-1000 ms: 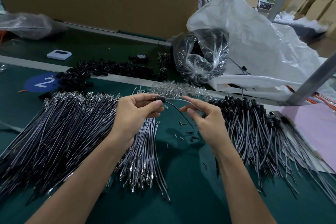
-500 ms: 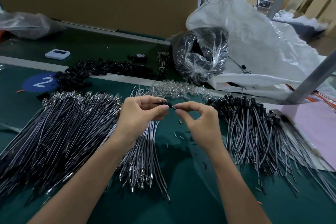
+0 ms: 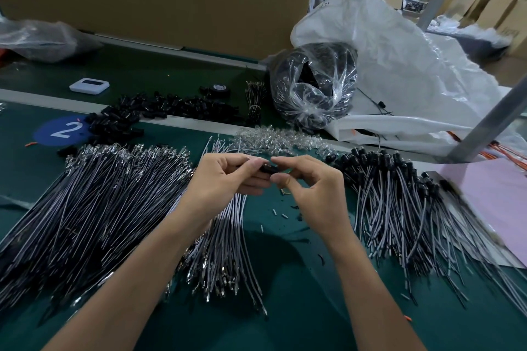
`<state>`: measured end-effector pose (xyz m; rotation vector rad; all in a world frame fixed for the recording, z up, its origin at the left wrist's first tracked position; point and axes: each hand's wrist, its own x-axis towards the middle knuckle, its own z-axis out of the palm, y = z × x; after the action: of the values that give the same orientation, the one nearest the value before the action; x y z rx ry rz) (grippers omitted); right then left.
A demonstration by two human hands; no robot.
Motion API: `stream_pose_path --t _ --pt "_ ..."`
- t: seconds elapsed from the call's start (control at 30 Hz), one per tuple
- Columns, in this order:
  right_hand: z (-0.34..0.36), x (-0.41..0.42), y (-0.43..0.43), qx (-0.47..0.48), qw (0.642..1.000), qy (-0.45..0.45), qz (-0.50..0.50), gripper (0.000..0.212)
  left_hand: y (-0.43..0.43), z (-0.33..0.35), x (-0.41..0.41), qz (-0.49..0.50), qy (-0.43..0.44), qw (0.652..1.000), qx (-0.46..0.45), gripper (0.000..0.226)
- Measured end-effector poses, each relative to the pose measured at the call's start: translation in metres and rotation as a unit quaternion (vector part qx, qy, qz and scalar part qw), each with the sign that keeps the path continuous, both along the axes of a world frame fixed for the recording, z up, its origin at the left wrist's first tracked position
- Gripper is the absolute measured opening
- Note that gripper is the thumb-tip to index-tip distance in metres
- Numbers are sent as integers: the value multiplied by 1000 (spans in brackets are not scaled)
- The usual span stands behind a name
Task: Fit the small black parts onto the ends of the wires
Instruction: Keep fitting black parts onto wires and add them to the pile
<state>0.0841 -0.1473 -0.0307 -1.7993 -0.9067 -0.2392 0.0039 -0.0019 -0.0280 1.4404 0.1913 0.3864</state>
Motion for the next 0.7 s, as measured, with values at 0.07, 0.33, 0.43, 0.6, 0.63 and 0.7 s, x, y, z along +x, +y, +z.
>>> stream_pose_path --t 0.07,0.33,0.43,0.6,0.63,0.7 --pt "0 -1 1 -5 1000 -10 4 23 -1 0 0 6 -5 1000 21 18" --pt "0 13 -12 -20 995 -17 -97 13 11 5 -3 211 -44 977 6 10" --pt "2 18 -16 1 994 38 -100 13 16 8 -6 253 -53 965 -34 10" --pt "9 14 -15 263 904 326 88 14 17 10 -8 145 -13 985 -88 18" --pt "10 15 -17 310 867 366 136 13 17 10 -8 127 -5 987 -103 22" --pt "14 15 -21 369 801 424 205 11 16 9 -8 139 -11 984 -113 30"
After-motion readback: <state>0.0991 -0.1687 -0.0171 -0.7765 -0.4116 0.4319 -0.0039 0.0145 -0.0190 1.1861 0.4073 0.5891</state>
